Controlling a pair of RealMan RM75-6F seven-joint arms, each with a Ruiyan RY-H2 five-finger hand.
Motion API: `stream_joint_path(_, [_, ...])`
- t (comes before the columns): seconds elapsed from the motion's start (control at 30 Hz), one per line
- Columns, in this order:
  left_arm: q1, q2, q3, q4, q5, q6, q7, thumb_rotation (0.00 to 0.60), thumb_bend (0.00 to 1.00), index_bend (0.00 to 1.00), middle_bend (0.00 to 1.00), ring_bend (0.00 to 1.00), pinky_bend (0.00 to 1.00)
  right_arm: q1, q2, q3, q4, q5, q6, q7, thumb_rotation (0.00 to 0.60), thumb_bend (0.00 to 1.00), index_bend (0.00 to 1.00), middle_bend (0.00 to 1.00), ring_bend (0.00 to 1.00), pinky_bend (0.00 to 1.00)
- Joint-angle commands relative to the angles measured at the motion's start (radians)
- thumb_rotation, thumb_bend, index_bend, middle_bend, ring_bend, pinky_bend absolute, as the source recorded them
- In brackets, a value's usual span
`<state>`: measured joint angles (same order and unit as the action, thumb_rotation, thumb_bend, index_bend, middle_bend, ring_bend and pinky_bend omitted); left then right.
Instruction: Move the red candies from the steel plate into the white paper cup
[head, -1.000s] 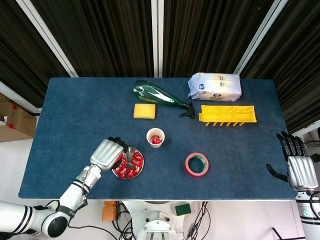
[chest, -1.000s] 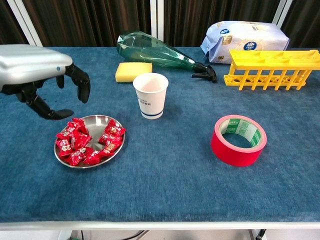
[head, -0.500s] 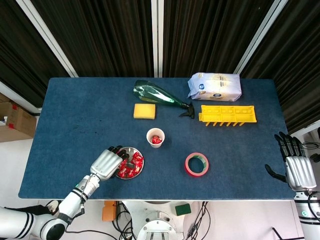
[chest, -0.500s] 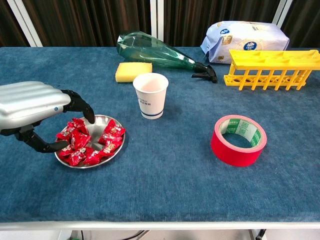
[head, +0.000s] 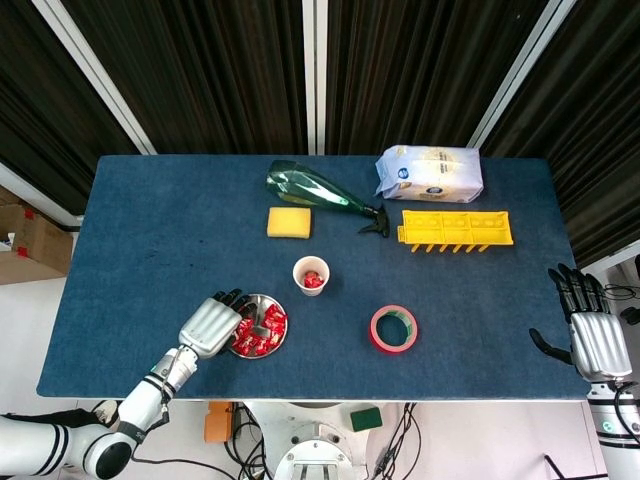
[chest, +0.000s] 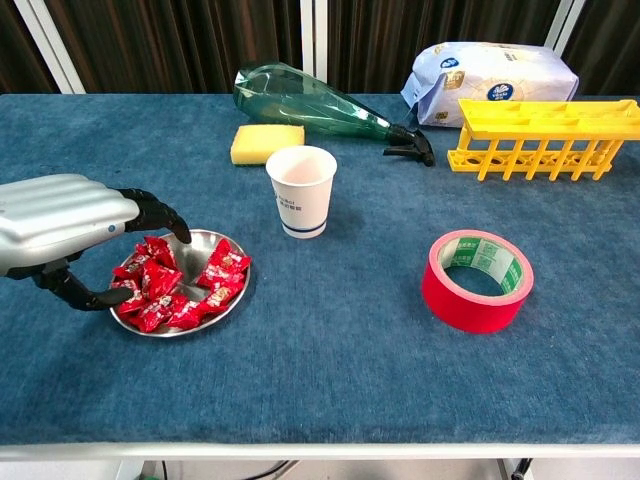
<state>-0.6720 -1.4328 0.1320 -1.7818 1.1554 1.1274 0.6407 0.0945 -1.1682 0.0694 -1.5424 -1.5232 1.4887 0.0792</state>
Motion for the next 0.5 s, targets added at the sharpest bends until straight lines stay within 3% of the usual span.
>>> stream_joint_path(0.03, [0.001, -0.003, -0.009, 0.005, -0.009, -0.016, 0.006, 0.600, 0.33, 0.19, 0.17, 0.11, 0.27, 0.000, 0.000, 0.000, 0.000, 0.001, 0.000, -0.001, 0.600, 0.23, 0.00, 0.01, 0.00, 0.00])
stream_joint_path(0.23, [0.001, -0.008, -0.021, 0.011, -0.026, -0.043, 0.025, 0.600, 0.33, 0.20, 0.17, 0.11, 0.27, 0.000, -0.001, 0.002, 0.001, 0.002, 0.001, 0.001, 0.600, 0.23, 0.00, 0.01, 0.00, 0.00])
stream_joint_path(0.5, [0.001, -0.017, -0.038, 0.014, -0.054, -0.060, 0.057, 0.600, 0.33, 0.25, 0.26, 0.17, 0.29, 0.002, 0.000, 0.002, 0.001, 0.006, -0.005, 0.002, 0.600, 0.24, 0.00, 0.01, 0.00, 0.00])
